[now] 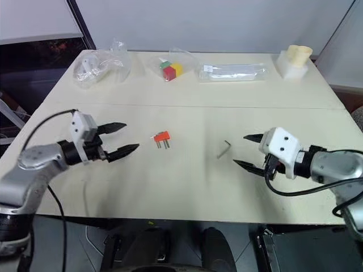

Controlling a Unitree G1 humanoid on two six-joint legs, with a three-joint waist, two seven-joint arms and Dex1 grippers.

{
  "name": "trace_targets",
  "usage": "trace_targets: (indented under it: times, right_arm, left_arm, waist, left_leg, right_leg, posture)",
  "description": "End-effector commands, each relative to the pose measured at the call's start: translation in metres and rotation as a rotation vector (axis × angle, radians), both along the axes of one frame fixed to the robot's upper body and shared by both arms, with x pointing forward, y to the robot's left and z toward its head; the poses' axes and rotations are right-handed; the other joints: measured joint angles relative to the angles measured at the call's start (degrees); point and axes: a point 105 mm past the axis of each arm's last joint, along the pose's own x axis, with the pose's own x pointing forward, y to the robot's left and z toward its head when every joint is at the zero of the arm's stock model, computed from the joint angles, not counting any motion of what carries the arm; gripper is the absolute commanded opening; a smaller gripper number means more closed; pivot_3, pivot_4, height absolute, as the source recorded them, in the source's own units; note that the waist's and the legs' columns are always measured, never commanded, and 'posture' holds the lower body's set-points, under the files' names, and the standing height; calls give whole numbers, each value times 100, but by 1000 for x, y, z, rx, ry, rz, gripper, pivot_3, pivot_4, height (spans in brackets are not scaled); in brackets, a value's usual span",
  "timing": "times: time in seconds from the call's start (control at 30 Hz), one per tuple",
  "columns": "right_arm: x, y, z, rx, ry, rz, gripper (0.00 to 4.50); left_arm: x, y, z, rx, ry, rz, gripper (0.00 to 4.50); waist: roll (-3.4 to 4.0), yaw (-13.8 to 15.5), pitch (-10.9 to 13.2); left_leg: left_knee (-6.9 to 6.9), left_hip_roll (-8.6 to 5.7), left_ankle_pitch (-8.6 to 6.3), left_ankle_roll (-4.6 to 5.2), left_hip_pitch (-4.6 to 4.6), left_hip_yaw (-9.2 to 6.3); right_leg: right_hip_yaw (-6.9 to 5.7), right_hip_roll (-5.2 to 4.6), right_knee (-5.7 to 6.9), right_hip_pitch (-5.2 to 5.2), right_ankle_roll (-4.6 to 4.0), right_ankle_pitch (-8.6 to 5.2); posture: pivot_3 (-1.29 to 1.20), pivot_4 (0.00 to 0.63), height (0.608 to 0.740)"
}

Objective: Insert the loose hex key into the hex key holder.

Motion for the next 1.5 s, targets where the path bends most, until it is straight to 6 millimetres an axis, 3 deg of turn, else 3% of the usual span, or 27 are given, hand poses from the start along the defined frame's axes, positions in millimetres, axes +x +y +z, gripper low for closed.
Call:
trace_targets:
  times: [0.03, 0.17, 0.7, 0.93, 1.03, 1.27, 1.5]
  right_arm:
    - [-1, 6, 24, 4, -47, 40, 3691]
    - [1, 13, 34, 36, -68, 48, 3691]
    - [4, 21, 31, 34, -79, 56, 3691]
    - [15, 29, 28, 29, -89, 110, 3691]
    - [31, 46, 21, 25, -77, 204, 3691]
    - [91, 100, -23, -35, -2, 395, 3691]
    - [139, 147, -44, -148, -75, 438, 3691]
  left_arm:
    - [-2, 6, 16, 4, -19, -23, 4445]
    - [-2, 11, 15, 22, -5, -22, 4445]
    - [-4, 11, 9, 52, 18, -33, 4445]
    - [-4, 9, 9, 50, 22, -36, 4445]
    - [-2, 6, 7, 46, 29, -42, 4445]
    - [7, 5, -1, -11, 63, -13, 4445]
    - [-3, 6, -20, -24, 101, 35, 4445]
  waist:
    - [-2, -6, 3]
    - [-3, -8, 7]
    - [-2, -5, 8]
    - [0, -17, 9]
    - [-1, -57, 10]
    - [-8, -221, 17]
    - [-8, -333, 23]
  left_leg:
    - [0, 0, 0, 0, -2, 1]
    - [0, 1, 0, 0, -8, 0]
    - [0, 1, 0, 0, -25, 0]
    - [0, 2, 0, 0, -27, 0]
    - [0, 2, 0, 0, -28, 1]
    - [-1, 0, 1, -1, -29, 4]
    - [-8, -1, 8, -14, -47, 11]
  right_leg:
    - [0, -1, -2, -1, 1, 0]
    - [1, -3, -3, -7, 1, 1]
    - [3, -11, -2, -25, 0, 2]
    - [4, -12, -2, -29, -1, 2]
    - [4, -12, 1, -32, 0, 2]
    - [2, -3, 20, -46, 22, 16]
    - [8, -3, 30, -81, 25, 18]
  posture:
    - [0, 150, 740]
    - [0, 150, 740]
    - [0, 150, 740]
    - [0, 150, 740]
    - [0, 150, 740]
    - [0, 150, 740]
    - [0, 150, 740]
